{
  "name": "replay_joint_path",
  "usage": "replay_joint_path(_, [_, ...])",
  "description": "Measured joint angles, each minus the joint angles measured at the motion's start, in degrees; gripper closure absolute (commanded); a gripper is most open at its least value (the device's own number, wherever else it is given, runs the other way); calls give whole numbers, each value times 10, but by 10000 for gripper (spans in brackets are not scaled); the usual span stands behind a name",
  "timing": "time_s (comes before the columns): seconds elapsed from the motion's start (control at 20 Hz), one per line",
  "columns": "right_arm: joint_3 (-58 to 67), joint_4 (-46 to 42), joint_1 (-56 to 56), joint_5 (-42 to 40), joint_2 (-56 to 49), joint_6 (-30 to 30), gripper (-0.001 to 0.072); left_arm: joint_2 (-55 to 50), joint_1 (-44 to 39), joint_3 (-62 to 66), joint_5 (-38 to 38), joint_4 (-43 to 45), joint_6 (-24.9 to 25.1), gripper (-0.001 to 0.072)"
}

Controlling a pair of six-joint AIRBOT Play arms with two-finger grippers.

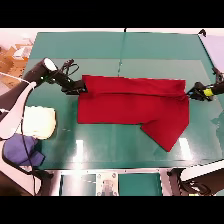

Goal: Fold the shirts.

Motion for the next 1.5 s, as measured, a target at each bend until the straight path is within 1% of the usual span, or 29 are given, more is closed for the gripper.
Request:
replay_joint_path(0.05, [-1, -16, -9, 22, 11, 15, 696, 1, 0, 16, -37, 15, -10, 659])
replay_joint_path(0.1, [-8, -26, -18, 39, 25, 28, 697, 5, 0, 27, -76, 28, -17, 679])
replay_joint_path(0.2, [-45, -41, -34, 60, 65, 42, 698, 15, 0, 37, -137, 45, -29, 679])
replay_joint_path(0.35, [-149, -53, -61, 48, 156, 58, 698, 58, -1, -3, -177, 59, -38, 680])
replay_joint_path(0.45, [-236, -57, -84, 18, 228, 70, 698, 122, -1, -80, -170, 65, -41, 680])
replay_joint_path(0.6, [-360, -59, -111, -33, 333, 89, 697, 259, 0, -250, -91, 56, -46, 675])
replay_joint_path(0.65, [-396, -59, -116, -51, 362, 93, 694, 301, 0, -305, -51, 43, -48, 442])
replay_joint_path(0.7, [-425, -59, -120, -64, 385, 95, 632, 343, -1, -361, -8, 23, -48, 111])
replay_joint_path(0.75, [-451, -59, -123, -75, 402, 99, 517, 374, -1, -409, 28, 2, -49, 81])
replay_joint_path(0.85, [-488, -56, -126, -89, 423, 102, 506, 415, -1, -494, 100, -45, -50, 79])
replay_joint_path(0.95, [-511, -48, -127, -100, 433, 103, 504, 435, -1, -563, 163, -99, -49, 79])
replay_joint_path(1.1, [-529, -30, -128, -116, 440, 104, 495, 448, -21, -639, 267, -193, -24, 80])
replay_joint_path(1.15, [-532, -24, -127, -121, 441, 104, 495, 451, -37, -656, 305, -215, -21, 81])
replay_joint_path(1.2, [-534, -20, -127, -127, 441, 104, 495, 452, -59, -669, 352, -236, -20, 100])
replay_joint_path(1.3, [-537, -11, -126, -134, 442, 104, 495, 445, -104, -683, 445, -275, -26, 99])
replay_joint_path(1.4, [-539, -4, -126, -142, 443, 104, 489, 416, -143, -682, 517, -312, -30, 100])
replay_joint_path(1.45, [-539, -2, -126, -144, 443, 105, 440, 397, -158, -676, 540, -332, -31, 101])
replay_joint_path(1.5, [-540, -1, -126, -146, 443, 105, 395, 375, -169, -666, 559, -352, -31, 195])
